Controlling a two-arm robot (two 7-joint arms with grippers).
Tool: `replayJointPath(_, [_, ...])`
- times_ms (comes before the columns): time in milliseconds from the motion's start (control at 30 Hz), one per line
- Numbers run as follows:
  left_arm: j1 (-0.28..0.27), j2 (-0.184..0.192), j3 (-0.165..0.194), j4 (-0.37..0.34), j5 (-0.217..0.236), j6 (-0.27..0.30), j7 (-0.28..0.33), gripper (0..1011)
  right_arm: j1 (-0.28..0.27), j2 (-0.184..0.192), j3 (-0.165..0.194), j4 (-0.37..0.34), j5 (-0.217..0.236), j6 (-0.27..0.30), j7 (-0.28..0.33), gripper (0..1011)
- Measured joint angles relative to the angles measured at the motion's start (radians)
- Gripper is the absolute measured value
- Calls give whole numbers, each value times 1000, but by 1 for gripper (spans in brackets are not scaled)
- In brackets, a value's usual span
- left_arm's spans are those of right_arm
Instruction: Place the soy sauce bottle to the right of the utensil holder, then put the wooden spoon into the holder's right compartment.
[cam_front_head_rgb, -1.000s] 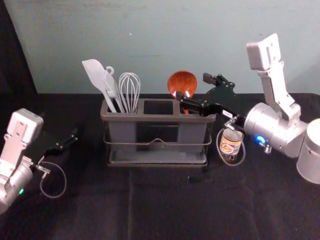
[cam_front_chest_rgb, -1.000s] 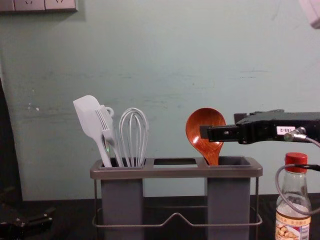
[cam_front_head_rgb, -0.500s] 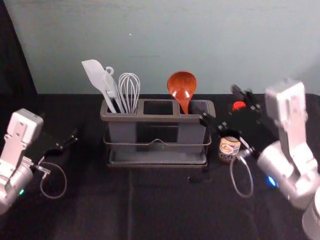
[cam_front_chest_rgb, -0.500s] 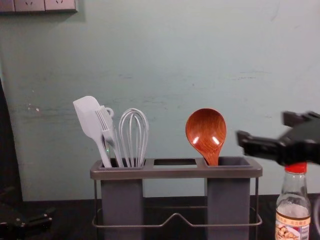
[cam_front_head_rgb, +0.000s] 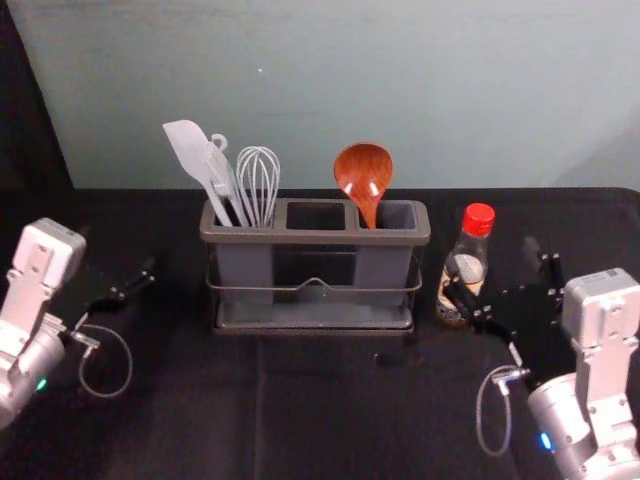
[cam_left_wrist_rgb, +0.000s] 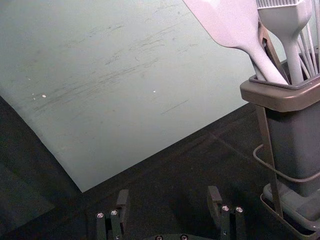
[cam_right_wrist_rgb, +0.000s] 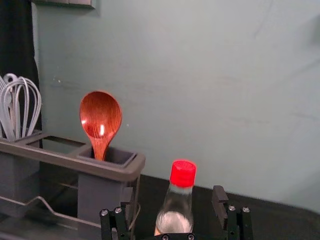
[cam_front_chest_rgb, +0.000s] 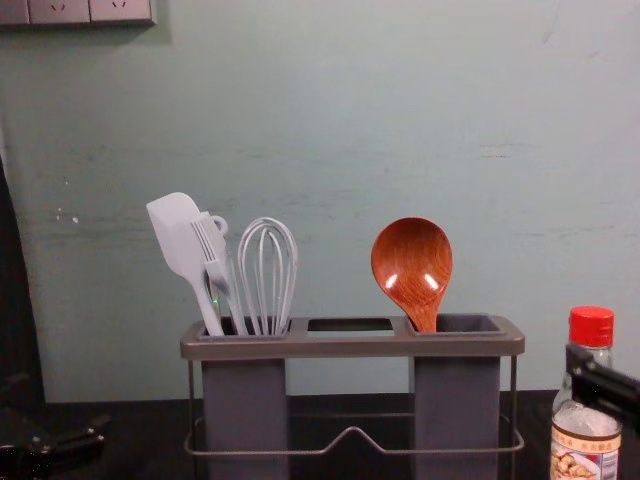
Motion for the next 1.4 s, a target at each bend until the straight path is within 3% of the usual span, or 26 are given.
replayJointPath(200, [0, 0, 0, 0, 0, 0, 0, 1011, -17, -25, 8, 17, 24, -3, 12, 1004])
replayJointPath(433, [0, 0, 0, 0, 0, 0, 0, 1011, -24, -69, 23, 50, 80, 45, 45, 1004])
replayJointPath(600, [0, 0, 0, 0, 0, 0, 0, 1011, -24, -81, 32, 61, 93, 55, 67, 1004])
replayJointPath(1400, [0, 0, 0, 0, 0, 0, 0, 1011, -25, -81, 31, 60, 92, 55, 66, 1004])
